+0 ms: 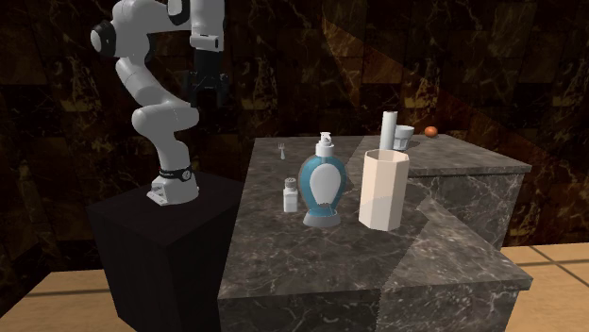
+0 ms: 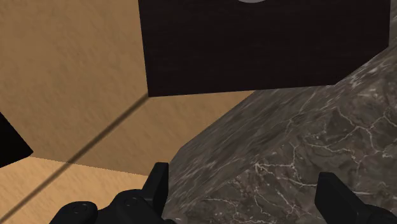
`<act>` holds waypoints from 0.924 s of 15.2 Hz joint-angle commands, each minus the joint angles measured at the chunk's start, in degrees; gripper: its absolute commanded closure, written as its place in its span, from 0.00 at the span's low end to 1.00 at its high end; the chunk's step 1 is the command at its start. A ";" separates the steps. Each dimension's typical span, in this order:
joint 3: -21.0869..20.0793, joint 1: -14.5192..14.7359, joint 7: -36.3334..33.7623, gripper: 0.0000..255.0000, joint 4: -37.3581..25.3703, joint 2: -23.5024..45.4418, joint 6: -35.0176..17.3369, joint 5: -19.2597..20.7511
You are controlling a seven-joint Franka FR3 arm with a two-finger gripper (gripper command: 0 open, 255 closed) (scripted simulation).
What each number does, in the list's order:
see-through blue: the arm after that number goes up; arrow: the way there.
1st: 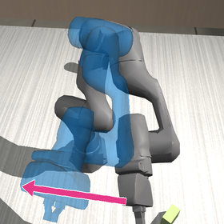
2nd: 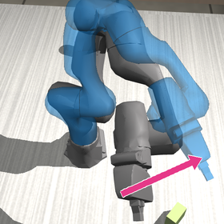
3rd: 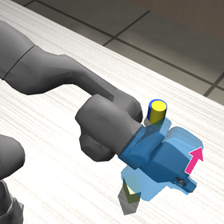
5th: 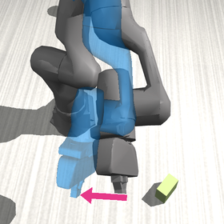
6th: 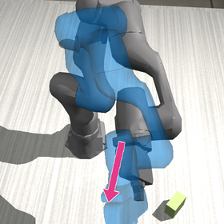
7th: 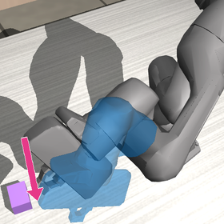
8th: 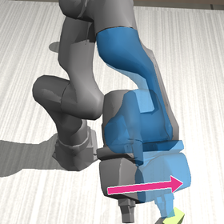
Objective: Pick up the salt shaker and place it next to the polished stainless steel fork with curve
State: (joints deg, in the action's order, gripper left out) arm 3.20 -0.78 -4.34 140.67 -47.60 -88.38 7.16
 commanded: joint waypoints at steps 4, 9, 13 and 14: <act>0.47 0.23 -0.60 0.00 -0.45 5.67 -5.83 -0.36; 1.22 0.67 -1.26 0.00 -2.86 15.89 -14.67 -1.14; 1.77 1.05 -1.45 0.00 -6.21 24.45 -20.71 -2.03; 1.91 1.14 -1.46 0.00 -7.24 26.62 -22.06 -2.29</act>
State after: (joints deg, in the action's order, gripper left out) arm 5.00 0.25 -5.73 134.30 -23.26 -108.75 5.12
